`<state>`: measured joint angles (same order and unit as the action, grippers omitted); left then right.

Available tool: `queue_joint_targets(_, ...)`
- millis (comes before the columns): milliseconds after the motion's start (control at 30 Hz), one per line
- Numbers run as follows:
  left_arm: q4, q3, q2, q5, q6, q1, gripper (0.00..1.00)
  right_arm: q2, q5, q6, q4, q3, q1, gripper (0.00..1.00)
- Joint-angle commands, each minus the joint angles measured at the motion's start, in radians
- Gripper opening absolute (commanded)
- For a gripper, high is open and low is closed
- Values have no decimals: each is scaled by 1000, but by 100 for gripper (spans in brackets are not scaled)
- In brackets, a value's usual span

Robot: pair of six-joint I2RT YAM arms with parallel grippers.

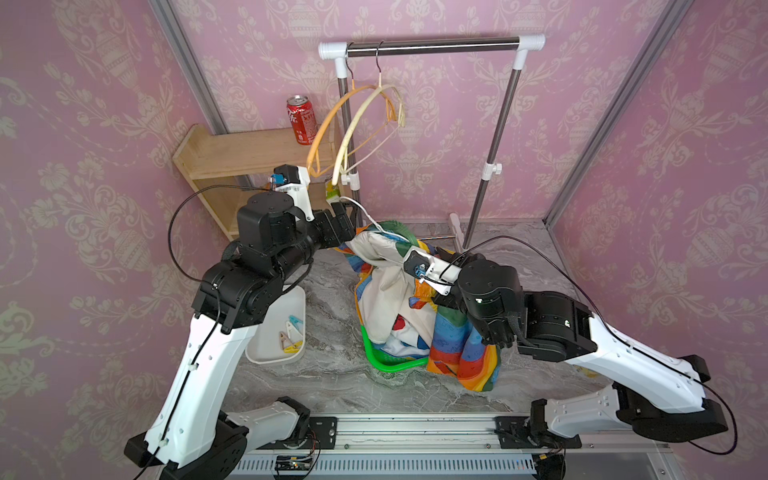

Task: Remove the clothespins securing jackets to the hanger
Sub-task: Adjust the hanger.

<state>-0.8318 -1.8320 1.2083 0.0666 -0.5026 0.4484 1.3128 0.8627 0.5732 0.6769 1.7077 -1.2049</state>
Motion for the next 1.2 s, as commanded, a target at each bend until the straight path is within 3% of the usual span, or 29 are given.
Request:
queue_joint_targets(0, -162, 53, -66, 103, 132, -5, 91, -72, 7, -101, -40, 10, 37, 0)
queue_joint_targets(33, -172, 89, -93, 122, 146, -9, 92, -92, -11, -117, -39, 1, 47, 0)
queue_joint_targets(133, -79, 242, -179, 39, 215, -18, 95, -126, -88, -171, 23, 11, 68, 0)
queue_joint_targets(300, 131, 385, -227, -125, 377, -19, 99, -69, -263, -282, 291, 178, 96, 0)
queue_joint_targets(533, 269, 381, -170, -199, 576, -18, 99, -9, -511, -383, 523, 362, 110, 0)
queue_joint_targets(633, 329, 390, -173, -279, 619, -19, 99, -20, -538, -406, 550, 382, 113, 0)
queue_joint_targets(733, 275, 354, -133, -366, 646, -19, 98, -59, -566, -408, 510, 360, 126, 0)
queue_joint_targets(933, 201, 301, -10, -610, 606, -19, 85, -79, -643, -403, 505, 390, 180, 0)
queue_joint_targets(1100, 207, 307, 25, -624, 634, -19, 86, -53, -722, -399, 538, 446, 240, 0)
queue_joint_targets(1167, 233, 300, 37, -634, 636, -19, 75, -38, -746, -406, 562, 470, 252, 0)
